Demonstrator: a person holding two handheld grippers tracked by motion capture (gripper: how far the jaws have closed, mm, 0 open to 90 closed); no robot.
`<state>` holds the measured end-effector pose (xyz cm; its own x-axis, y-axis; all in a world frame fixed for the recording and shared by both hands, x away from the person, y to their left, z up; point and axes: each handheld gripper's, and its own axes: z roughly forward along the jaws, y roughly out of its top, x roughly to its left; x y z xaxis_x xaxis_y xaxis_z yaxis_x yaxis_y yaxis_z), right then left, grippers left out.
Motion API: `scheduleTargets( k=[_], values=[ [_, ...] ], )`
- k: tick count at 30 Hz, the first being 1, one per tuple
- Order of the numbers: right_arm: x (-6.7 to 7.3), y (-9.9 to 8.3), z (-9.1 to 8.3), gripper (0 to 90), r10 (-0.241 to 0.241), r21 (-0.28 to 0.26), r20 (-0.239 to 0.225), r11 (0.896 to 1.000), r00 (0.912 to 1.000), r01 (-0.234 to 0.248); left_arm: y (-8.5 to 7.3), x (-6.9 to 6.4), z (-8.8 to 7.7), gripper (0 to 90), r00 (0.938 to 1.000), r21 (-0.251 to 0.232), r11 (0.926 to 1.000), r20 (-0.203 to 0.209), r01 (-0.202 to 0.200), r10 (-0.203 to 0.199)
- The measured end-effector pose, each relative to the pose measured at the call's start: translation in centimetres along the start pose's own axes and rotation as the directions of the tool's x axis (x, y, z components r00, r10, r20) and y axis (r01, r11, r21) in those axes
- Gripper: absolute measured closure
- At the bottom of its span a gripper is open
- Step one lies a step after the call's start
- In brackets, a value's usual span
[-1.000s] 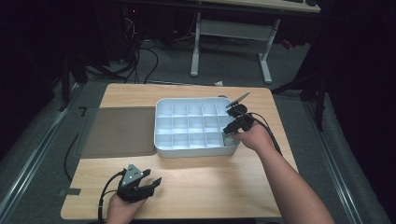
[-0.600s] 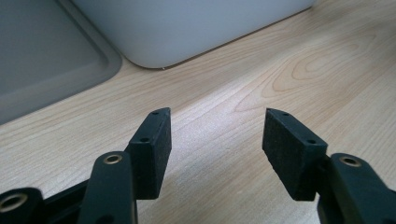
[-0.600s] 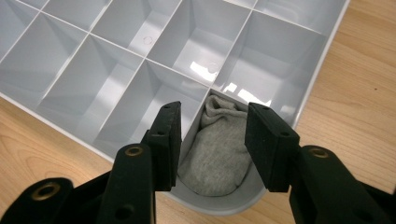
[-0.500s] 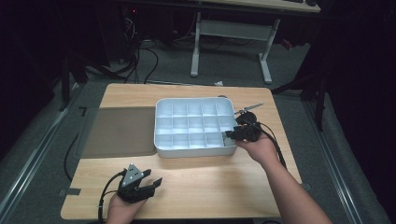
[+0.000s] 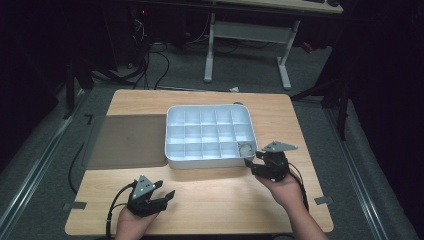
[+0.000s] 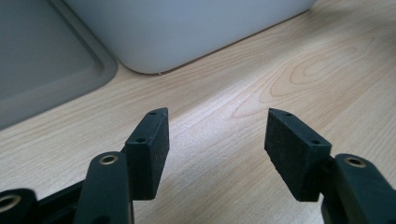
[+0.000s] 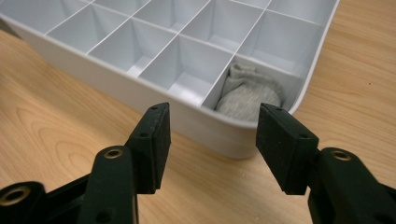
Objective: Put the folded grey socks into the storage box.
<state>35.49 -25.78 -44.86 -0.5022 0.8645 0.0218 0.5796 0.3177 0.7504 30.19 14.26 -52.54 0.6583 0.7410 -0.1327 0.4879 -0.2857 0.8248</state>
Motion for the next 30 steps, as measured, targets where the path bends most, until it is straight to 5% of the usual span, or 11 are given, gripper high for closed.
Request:
scheduleTargets(
  k=[8, 14, 23, 30],
  values=[
    [2.6, -6.0, 1.2, 44.4, -0.014, -0.05, -0.011, 0.999, 0.9998, 0.013, 0.1, -0.4, -0.1, 40.7, 1.0, -0.01, 0.9999, 0.004, -0.007, 0.007],
    [4.2, -8.6, 1.3, 43.4, -0.012, -0.086, -0.007, 0.996, 0.9999, 0.011, -0.1, -0.6, -0.4, 40.6, 0.9999, -0.018, 0.9998, 0.013, -0.01, 0.01],
    [4.2, -9.7, 0.2, 44.5, 0.009, -0.133, -0.022, 0.991, 0.9997, -0.012, -0.5, -0.8, -1.3, 40.6, 0.9994, -0.037, 0.9993, -0.034, -0.003, 0.002],
    [4.3, -9.7, 0.5, 44.3, 0.002, -0.121, -0.025, 0.993, 0.9997, -0.005, -0.6, -0.5, -1.5, 40.6, 0.9992, -0.038, 0.9993, -0.04, 0.005, -0.006]
  ],
)
